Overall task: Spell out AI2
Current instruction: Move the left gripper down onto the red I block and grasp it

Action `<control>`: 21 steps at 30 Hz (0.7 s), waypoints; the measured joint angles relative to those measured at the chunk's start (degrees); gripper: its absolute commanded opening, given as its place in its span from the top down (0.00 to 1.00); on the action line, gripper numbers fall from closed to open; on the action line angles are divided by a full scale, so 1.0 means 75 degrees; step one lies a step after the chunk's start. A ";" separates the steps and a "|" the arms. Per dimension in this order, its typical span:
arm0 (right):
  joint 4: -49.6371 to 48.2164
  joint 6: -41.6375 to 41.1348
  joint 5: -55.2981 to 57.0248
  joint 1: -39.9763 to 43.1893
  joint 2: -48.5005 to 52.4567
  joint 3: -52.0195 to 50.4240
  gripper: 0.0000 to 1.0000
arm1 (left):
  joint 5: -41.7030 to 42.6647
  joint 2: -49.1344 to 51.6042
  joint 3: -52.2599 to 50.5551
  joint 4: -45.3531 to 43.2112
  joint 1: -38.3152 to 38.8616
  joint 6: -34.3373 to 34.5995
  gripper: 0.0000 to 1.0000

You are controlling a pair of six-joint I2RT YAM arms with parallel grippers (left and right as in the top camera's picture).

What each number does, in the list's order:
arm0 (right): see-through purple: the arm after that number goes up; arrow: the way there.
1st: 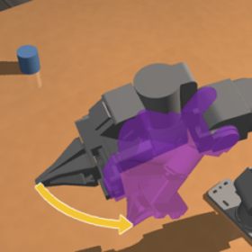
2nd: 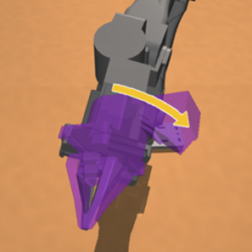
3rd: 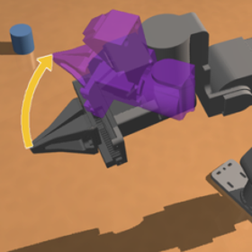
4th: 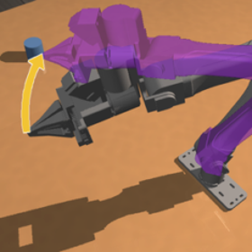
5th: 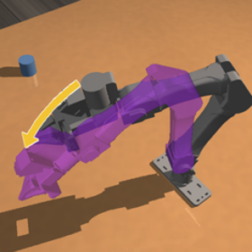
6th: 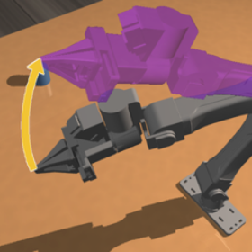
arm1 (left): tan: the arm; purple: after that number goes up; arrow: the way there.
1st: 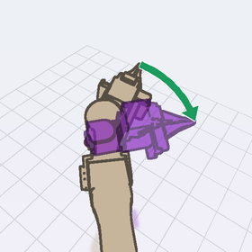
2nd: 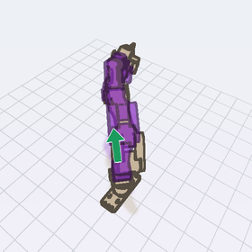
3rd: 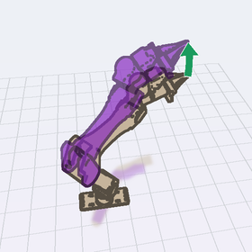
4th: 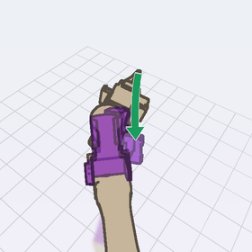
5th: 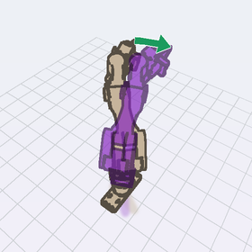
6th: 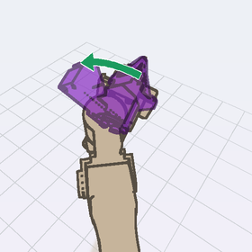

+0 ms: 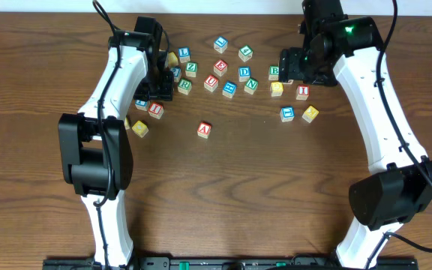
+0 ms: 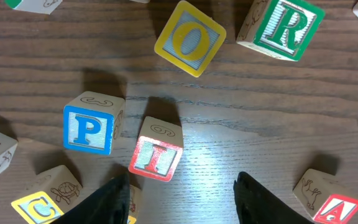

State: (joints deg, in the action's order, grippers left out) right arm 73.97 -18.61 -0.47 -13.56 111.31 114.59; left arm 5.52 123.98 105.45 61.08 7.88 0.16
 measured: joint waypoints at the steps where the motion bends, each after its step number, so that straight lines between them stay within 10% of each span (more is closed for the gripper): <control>1: 0.0000 0.0000 0.0000 0.0000 0.0000 0.0000 0.20 | -0.0020 0.0000 0.0000 0.0000 -0.0003 -0.0029 0.42; 21: 0.0003 0.0000 0.0000 0.0000 0.0000 0.0000 0.19 | -0.0160 0.0000 -0.1020 -0.1005 -0.0050 -0.0481 0.42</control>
State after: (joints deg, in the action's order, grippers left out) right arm 74.00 -18.61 -0.47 -13.56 111.31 114.59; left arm 4.32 123.98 97.80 53.54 7.51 -3.44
